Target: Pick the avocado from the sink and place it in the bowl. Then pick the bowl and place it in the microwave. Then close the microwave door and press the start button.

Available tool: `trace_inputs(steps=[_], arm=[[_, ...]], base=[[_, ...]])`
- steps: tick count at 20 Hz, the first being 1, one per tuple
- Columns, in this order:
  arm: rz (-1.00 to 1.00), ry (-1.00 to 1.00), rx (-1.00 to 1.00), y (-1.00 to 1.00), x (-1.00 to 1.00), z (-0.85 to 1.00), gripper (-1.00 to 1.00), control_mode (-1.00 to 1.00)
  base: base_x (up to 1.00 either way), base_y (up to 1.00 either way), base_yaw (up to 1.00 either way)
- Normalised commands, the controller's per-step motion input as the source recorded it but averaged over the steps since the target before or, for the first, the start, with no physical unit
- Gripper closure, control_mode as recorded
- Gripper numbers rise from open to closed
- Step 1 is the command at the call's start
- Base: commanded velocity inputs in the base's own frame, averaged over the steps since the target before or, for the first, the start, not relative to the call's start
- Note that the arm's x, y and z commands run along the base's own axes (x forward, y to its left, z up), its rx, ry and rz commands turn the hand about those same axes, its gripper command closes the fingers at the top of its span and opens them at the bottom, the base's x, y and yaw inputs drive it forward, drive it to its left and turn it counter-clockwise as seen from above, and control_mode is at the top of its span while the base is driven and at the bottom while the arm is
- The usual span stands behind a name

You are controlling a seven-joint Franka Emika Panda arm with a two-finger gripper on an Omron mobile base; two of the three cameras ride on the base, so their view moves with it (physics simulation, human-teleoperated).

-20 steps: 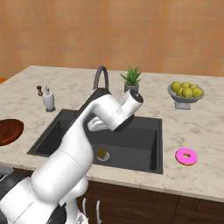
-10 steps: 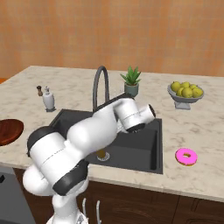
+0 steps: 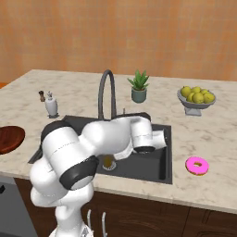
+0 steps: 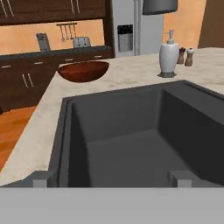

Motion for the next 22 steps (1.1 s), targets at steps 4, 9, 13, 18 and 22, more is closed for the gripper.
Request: trace_inputs(steps=[4, 9, 13, 18, 22], arm=[[0.0, -0.08, 0.09, 0.23, 0.36, -0.54, -1.0, -1.0], [0.03, -0.02, 0.07, 0.06, 0.49, -0.43, -1.0, -1.0], [0.16, 0.0, 0.07, 0.0, 0.35, -0.49, -1.0, -1.0], [0.18, 0.0, 0.11, 0.0, 0.32, -0.39, -1.0, -1.0], [0.01, -0.05, 0.15, -0.01, 0.03, -0.21, -1.0, -1.0]], base=[[0.0, 0.0, 0.0], [0.0, 0.0, 0.0], [0.0, 0.0, 0.0], [0.0, 0.0, 0.0], [0.0, 0.0, 0.0]])
